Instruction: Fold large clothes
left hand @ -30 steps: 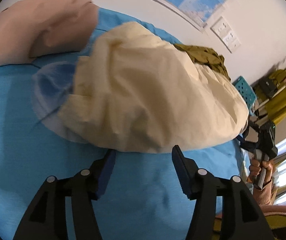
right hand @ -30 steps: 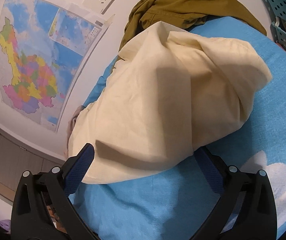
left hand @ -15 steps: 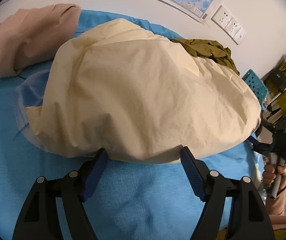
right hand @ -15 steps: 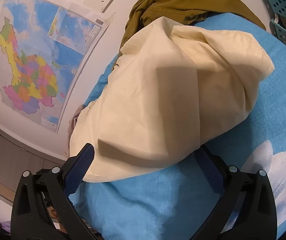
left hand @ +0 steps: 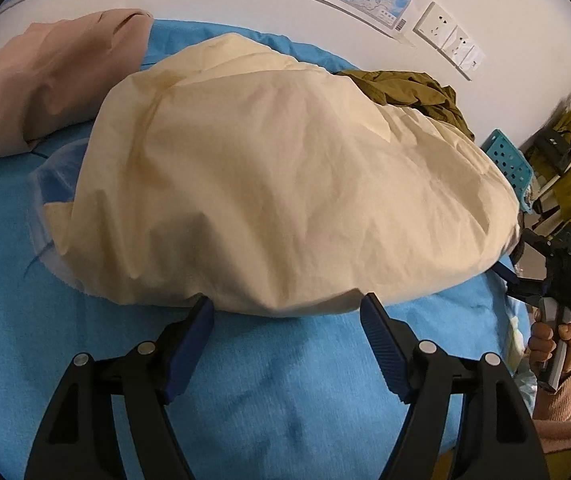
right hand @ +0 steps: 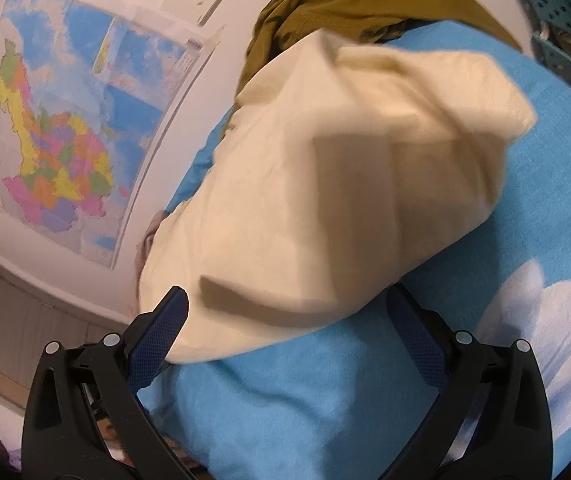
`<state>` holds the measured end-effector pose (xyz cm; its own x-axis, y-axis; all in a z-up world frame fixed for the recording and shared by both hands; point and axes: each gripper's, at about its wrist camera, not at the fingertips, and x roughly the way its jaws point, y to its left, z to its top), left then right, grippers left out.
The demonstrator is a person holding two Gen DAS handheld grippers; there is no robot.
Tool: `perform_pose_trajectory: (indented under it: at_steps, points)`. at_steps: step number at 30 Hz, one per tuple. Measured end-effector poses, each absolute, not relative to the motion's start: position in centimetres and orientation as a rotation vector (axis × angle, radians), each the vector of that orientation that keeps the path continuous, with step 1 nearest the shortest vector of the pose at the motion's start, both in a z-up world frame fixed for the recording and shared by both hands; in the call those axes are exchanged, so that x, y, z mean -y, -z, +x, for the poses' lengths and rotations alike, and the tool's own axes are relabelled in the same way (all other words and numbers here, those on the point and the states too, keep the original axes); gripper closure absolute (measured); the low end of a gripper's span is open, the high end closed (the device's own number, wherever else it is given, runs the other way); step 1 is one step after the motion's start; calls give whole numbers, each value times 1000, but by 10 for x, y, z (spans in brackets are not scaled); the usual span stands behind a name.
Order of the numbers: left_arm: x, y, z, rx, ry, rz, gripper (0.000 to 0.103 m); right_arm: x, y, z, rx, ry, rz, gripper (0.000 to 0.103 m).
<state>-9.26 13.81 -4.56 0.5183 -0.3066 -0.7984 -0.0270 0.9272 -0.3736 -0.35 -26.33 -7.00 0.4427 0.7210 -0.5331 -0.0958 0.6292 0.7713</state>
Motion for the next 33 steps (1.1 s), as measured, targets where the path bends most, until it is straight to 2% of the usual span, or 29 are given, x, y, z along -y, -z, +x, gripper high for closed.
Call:
perform_pose_trajectory:
  at_steps: [6,10,16,21,25,31,33]
  points:
    - [-142,46,-95,-1026,255,-437,31,224,46,-34,-1007,-762,641,5]
    - [-138,45,-95,-1034,296,-450,31,175,53,-44,-1104,-947,634,5]
    - [-124,42,-97,-1039,383,-461,31,108,70,-20,-1185,-1015,606,13]
    - [-115,46,-94,-1052,470,-526,31,106,50,-4,-1105,-1082,714,13]
    - [-118,48,-76,-1005,496,-652,29,106,35,2,-1060,-1099,712,13]
    - [-161,64,-62,-895,407,-946,30,121,43,-6,-1065,-1097,745,13]
    - [-173,72,-65,-873,374,-1036,35,131,47,-8,-1075,-1067,754,13]
